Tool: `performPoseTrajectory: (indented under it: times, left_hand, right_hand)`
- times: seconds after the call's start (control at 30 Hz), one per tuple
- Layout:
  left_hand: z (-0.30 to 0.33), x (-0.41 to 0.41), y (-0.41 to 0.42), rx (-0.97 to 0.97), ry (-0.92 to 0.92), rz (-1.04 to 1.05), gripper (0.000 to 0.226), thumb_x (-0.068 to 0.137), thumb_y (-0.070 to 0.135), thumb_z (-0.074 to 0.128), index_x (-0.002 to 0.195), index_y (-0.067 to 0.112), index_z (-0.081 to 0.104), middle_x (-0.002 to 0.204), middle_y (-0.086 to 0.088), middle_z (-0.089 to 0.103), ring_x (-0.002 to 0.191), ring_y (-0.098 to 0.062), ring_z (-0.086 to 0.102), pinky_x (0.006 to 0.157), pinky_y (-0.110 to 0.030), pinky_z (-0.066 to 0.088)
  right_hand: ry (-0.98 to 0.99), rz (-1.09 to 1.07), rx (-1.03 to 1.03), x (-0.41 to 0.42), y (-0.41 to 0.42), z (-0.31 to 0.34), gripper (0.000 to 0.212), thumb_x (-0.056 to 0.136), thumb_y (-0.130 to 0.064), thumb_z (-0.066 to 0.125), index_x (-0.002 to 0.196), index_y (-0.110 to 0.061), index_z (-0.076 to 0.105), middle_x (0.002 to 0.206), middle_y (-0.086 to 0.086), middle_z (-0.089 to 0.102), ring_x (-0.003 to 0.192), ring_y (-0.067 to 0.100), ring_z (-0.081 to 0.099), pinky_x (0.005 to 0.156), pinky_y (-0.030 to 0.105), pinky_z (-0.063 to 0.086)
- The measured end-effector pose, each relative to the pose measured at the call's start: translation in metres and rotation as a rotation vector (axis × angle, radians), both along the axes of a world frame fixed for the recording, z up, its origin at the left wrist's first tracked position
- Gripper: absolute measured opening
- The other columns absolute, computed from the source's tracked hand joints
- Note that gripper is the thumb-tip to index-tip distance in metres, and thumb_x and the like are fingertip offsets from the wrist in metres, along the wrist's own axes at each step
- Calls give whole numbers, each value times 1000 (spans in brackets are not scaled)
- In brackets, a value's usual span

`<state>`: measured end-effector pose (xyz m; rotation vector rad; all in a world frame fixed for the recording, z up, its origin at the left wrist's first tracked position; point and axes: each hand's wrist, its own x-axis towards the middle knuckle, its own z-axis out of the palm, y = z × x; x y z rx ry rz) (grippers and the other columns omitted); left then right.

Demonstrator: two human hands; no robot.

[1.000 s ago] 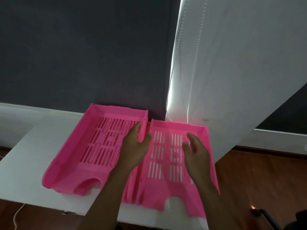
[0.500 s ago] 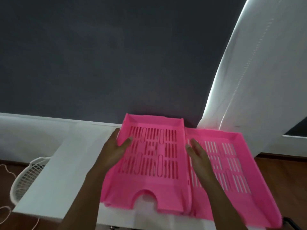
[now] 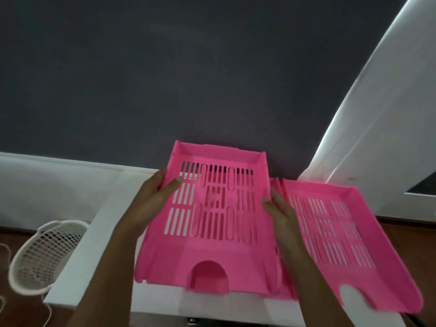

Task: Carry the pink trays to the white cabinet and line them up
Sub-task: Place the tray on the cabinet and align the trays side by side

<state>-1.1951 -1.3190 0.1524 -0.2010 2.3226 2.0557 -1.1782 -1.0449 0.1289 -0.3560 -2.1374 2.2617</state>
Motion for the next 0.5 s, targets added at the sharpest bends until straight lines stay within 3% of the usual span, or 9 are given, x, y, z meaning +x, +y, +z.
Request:
performPoseTrajectory:
  times: [0.13, 0.3, 0.4, 0.5]
  left_hand:
    - [9, 12, -64, -107, -40, 70, 26, 94, 32, 61, 116, 20, 68, 99, -7, 80, 85, -29, 77, 85, -51, 59]
    - [8, 34, -135, -222, -145, 184, 30, 91, 44, 61, 112, 23, 68, 92, -7, 80, 76, -32, 78, 79, -54, 60]
    - [-1, 38, -157, -272, -188, 277, 32, 91, 43, 61, 113, 20, 68, 91, -8, 80, 74, -31, 78, 79, -53, 60]
    - [-15, 36, -160, -289, -203, 313, 29, 93, 35, 61, 114, 15, 67, 98, -10, 76, 85, -33, 74, 87, -53, 57]
  right_hand:
    - [-19, 85, -4, -6, -71, -9, 50, 80, -18, 64, 130, -18, 66, 124, 2, 73, 121, 28, 65, 107, 52, 47]
    - [-70, 240, -8, -7, -145, -35, 91, 68, -43, 70, 150, -14, 44, 155, 6, 48, 143, 21, 45, 119, 49, 34]
    - [-129, 314, 19, -2, -170, -41, 83, 81, -32, 69, 155, -15, 36, 160, -2, 36, 146, 16, 37, 122, 46, 28]
    - [-196, 340, 97, 1, -181, -46, 79, 87, -26, 66, 157, -15, 31, 161, -2, 33, 149, 19, 33, 122, 41, 26]
